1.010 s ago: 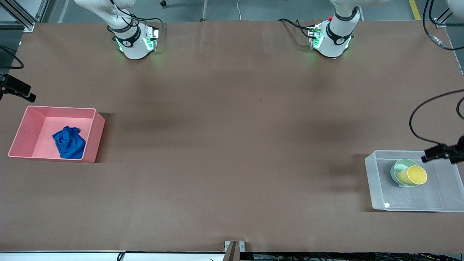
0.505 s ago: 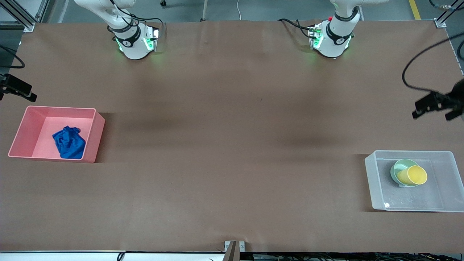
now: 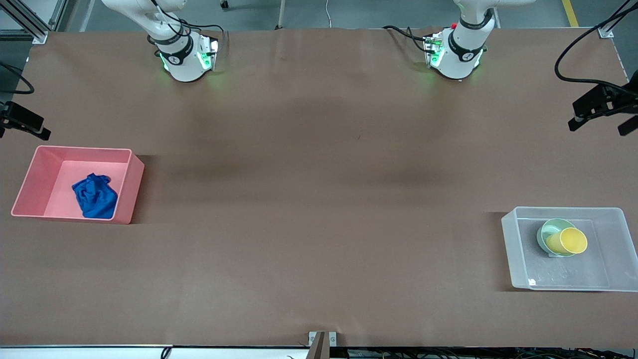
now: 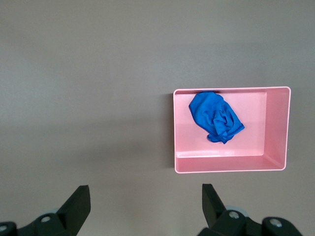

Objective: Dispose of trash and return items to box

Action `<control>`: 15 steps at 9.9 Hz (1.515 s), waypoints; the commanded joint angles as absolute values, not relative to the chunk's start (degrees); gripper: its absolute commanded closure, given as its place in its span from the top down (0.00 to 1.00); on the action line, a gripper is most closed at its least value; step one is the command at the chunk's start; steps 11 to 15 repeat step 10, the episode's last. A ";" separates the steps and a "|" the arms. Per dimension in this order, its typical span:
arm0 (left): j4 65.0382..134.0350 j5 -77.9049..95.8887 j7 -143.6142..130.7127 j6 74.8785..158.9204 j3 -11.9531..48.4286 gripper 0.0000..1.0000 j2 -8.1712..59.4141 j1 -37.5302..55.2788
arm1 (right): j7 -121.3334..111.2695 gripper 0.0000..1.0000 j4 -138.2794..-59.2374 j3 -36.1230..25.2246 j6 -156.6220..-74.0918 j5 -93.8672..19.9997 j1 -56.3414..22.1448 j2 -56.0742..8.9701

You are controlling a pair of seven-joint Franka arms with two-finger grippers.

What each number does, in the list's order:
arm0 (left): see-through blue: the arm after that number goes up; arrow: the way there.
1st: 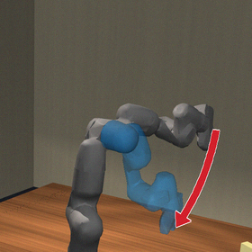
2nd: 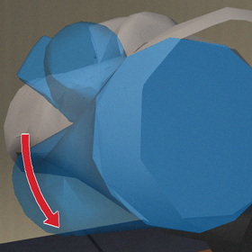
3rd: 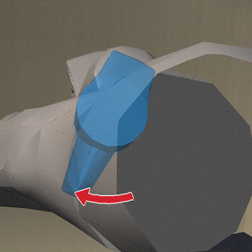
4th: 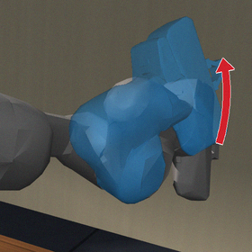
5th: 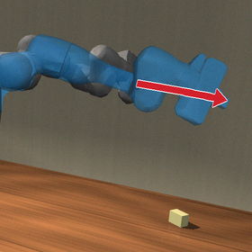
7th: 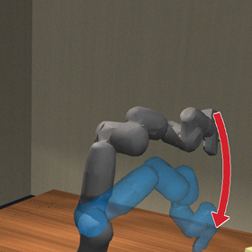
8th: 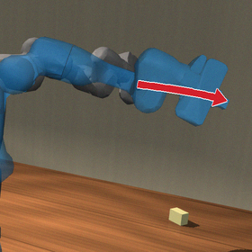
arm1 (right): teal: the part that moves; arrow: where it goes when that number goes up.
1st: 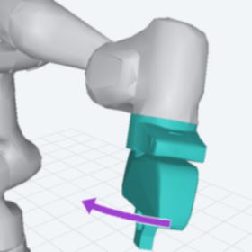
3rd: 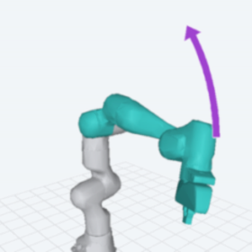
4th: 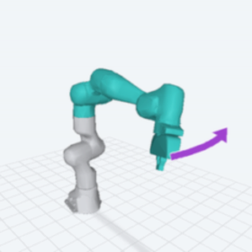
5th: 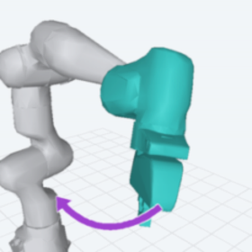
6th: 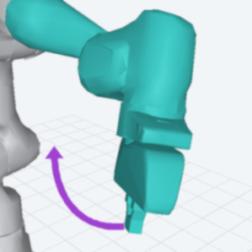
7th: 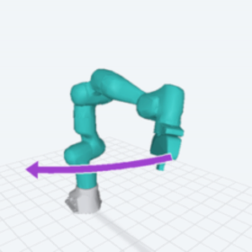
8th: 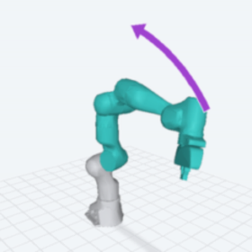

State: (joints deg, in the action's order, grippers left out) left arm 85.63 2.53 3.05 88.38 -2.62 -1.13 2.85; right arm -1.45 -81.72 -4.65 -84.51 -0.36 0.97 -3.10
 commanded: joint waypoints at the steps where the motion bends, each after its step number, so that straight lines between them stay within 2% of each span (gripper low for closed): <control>1: 87.88 1.67 0.88 86.84 -2.20 1.00 -1.75 2.90 | -1.58 1.00 -83.23 -4.75 -84.64 0.44 0.79 -1.49; 4: 88.42 1.23 0.35 86.84 0.17 1.00 -1.50 2.11 | -1.58 1.00 -83.23 -4.75 -84.81 0.44 0.88 -1.49; 15: 88.07 -0.35 -0.18 87.10 0.26 1.00 -0.70 2.11 | -1.58 1.00 -83.23 -4.83 -84.73 0.44 0.88 -1.49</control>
